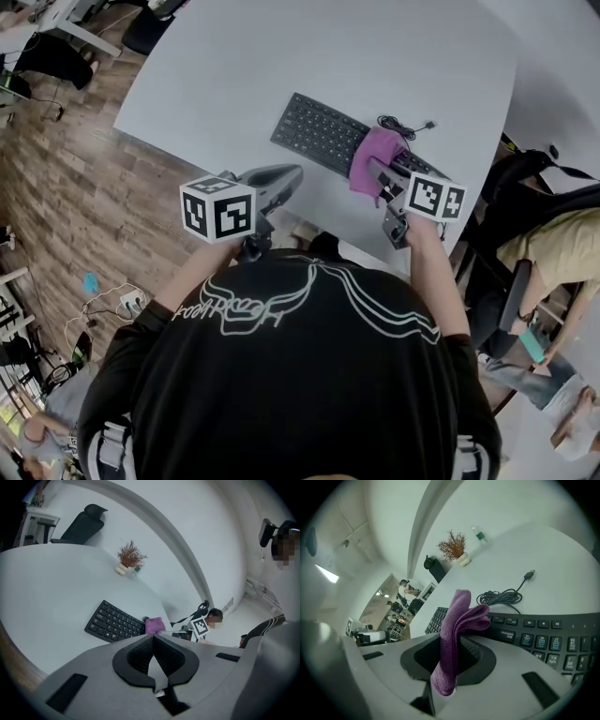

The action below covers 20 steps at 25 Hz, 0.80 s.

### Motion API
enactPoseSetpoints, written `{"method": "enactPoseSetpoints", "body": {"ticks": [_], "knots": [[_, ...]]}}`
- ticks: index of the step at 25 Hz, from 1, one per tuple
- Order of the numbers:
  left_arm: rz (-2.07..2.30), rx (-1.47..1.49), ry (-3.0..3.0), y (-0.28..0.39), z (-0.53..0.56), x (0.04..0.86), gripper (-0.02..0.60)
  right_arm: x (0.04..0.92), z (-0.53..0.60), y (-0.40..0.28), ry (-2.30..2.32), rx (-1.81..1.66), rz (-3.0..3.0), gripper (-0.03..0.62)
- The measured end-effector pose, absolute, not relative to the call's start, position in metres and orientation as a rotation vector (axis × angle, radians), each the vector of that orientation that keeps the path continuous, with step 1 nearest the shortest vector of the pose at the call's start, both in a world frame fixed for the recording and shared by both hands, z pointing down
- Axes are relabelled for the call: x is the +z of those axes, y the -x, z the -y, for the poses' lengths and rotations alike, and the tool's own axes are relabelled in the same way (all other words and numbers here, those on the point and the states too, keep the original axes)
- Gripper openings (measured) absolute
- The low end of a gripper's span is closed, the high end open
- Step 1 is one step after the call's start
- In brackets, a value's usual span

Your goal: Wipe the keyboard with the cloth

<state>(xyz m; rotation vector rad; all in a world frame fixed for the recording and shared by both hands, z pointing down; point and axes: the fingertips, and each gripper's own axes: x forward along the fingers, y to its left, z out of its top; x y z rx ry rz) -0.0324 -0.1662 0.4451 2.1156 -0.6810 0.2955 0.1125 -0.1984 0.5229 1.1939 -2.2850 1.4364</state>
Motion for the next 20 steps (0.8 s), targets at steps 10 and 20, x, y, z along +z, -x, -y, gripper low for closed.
{"method": "enactPoseSetpoints", "body": {"ticks": [10, 20], "knots": [[0.629, 0.312, -2.127, 0.022, 0.165, 0.445, 0.005, 0.530, 0.189, -0.124, -1.245, 1.455, 2.239, 0.055], [0.528, 0.352, -2.156, -0.008, 0.157, 0.444, 0.005, 0.530, 0.160, -0.167, -1.377, 1.442, 2.164, 0.055]]}}
